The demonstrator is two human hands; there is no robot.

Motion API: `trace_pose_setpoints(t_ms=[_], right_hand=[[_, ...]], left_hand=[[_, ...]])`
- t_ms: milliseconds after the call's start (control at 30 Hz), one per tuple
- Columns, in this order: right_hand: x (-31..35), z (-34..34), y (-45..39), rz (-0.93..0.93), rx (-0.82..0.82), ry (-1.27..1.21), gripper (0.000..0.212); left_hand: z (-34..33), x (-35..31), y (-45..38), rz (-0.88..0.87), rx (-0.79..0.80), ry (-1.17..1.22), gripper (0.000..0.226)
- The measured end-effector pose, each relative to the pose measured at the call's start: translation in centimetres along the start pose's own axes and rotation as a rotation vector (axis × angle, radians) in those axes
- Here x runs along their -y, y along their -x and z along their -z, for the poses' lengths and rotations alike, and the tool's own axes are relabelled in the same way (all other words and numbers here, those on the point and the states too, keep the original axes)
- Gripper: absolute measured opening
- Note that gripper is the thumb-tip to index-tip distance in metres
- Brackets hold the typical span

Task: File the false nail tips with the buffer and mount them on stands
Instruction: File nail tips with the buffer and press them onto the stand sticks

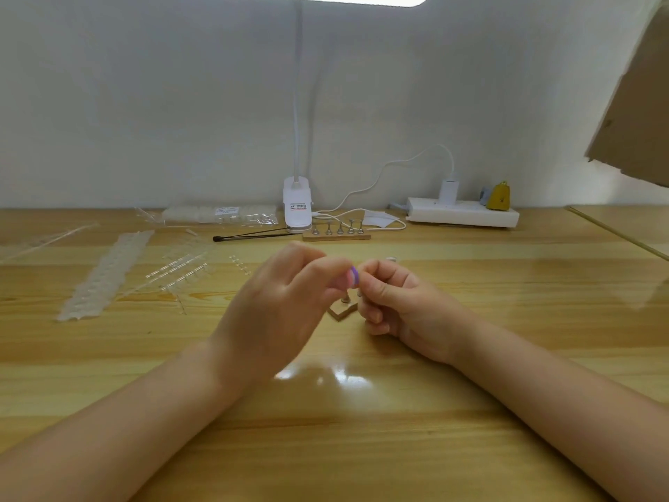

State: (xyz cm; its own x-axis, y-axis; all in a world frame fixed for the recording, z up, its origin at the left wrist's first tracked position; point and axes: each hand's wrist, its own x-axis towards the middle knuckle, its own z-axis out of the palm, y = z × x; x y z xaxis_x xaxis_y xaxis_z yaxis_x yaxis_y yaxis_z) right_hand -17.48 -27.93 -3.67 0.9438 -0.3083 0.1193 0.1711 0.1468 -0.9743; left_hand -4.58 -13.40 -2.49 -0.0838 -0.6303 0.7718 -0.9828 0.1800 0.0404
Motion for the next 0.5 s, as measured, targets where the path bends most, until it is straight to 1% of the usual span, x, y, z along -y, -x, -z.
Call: trace_pose_setpoints(t_ms=[33, 67, 100, 133, 167, 200, 233, 267, 333, 367, 433, 500], right_hand=[[0.0, 0.0, 0.0, 0.001, 0.001, -0.005, 0.006], [0.0, 0.0, 0.0, 0.001, 0.004, -0.009, 0.005], [0.1, 0.1, 0.1, -0.003, 0.003, -0.013, 0.004], [0.2, 0.1, 0.1, -0.008, -0.002, -0.016, 0.005], [0.3, 0.1, 0.1, -0.011, -0.012, -0.018, 0.006], [0.3, 0.1, 0.1, -0.009, -0.022, -0.016, 0.007], [0.3, 0.0, 0.1, -0.006, -0.028, -0.010, 0.007], [0.2, -0.1, 0.1, -0.004, -0.029, -0.001, 0.007], [0.3, -0.3, 0.1, -0.011, -0.010, 0.027, 0.006], [0.3, -0.2, 0.2, -0.019, 0.004, 0.037, 0.007], [0.5, -0.1, 0.2, -0.036, 0.024, 0.025, 0.011], [0.6, 0.1, 0.2, -0.050, 0.026, -0.009, 0.011]], left_hand=[[-0.2, -0.6, -0.2, 0.012, 0.035, 0.046, 0.019], [-0.2, -0.9, -0.2, 0.081, 0.070, 0.068, 0.029], [-0.3, -1.1, -0.2, 0.152, 0.121, 0.061, 0.050], [-0.4, -0.9, 0.1, 0.176, 0.165, 0.048, 0.059], [-0.2, -0.5, 0.0, 0.142, 0.150, 0.001, 0.046], [-0.2, 0.1, 0.1, 0.127, 0.145, -0.018, 0.021], [-0.1, 0.1, 0.2, 0.068, 0.072, -0.059, 0.018], [-0.2, 0.0, 0.2, 0.002, -0.005, -0.075, 0.026], [-0.7, -0.3, 0.3, -0.099, -0.069, -0.127, 0.028], [-0.7, -0.5, 0.3, -0.119, -0.044, -0.170, 0.028], [-0.6, 0.0, 0.5, -0.077, 0.011, -0.239, 0.031], [-0.2, 0.9, 0.6, -0.004, 0.018, -0.258, 0.031]])
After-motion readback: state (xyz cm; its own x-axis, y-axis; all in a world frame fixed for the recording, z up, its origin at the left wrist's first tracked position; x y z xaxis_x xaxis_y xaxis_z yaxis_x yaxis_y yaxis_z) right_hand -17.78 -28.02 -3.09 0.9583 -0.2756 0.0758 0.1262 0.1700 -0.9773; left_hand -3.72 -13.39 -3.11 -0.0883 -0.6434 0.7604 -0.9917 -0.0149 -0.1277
